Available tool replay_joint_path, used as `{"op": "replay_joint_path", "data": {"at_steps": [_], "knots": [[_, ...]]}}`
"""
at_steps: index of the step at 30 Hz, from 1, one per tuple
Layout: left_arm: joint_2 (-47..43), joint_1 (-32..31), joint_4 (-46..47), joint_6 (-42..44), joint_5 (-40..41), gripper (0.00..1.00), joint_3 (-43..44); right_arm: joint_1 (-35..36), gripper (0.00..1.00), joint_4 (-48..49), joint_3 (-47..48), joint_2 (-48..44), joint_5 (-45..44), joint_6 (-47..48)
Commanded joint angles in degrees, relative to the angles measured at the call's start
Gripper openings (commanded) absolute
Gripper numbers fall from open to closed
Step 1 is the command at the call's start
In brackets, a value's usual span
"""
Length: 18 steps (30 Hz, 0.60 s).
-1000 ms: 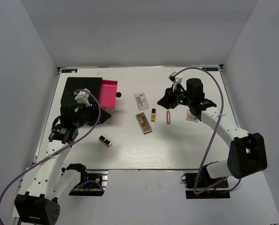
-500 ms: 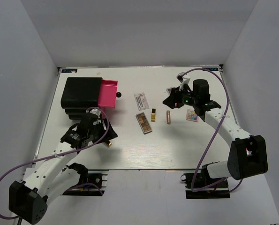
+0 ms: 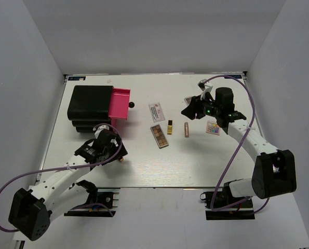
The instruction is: Organize the makeup
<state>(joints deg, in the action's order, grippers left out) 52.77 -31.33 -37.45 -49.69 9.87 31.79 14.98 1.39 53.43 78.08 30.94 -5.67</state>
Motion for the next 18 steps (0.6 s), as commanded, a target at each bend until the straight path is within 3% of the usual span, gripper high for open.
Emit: {"op": "replay_joint_path", "data": {"at_steps": [1, 18], "knots": [[0.13, -0.75, 0.45, -3.56, 4.89, 0.91, -0.76, -0.48, 0.54, 1.69, -0.43, -0.30, 1.40, -0.22], [13.58, -5.14, 4.14, -13.41, 14.65, 0.90, -2.52, -2.59, 0.54, 1.95, -0.96, -0.91, 3.43, -1.10]]}}
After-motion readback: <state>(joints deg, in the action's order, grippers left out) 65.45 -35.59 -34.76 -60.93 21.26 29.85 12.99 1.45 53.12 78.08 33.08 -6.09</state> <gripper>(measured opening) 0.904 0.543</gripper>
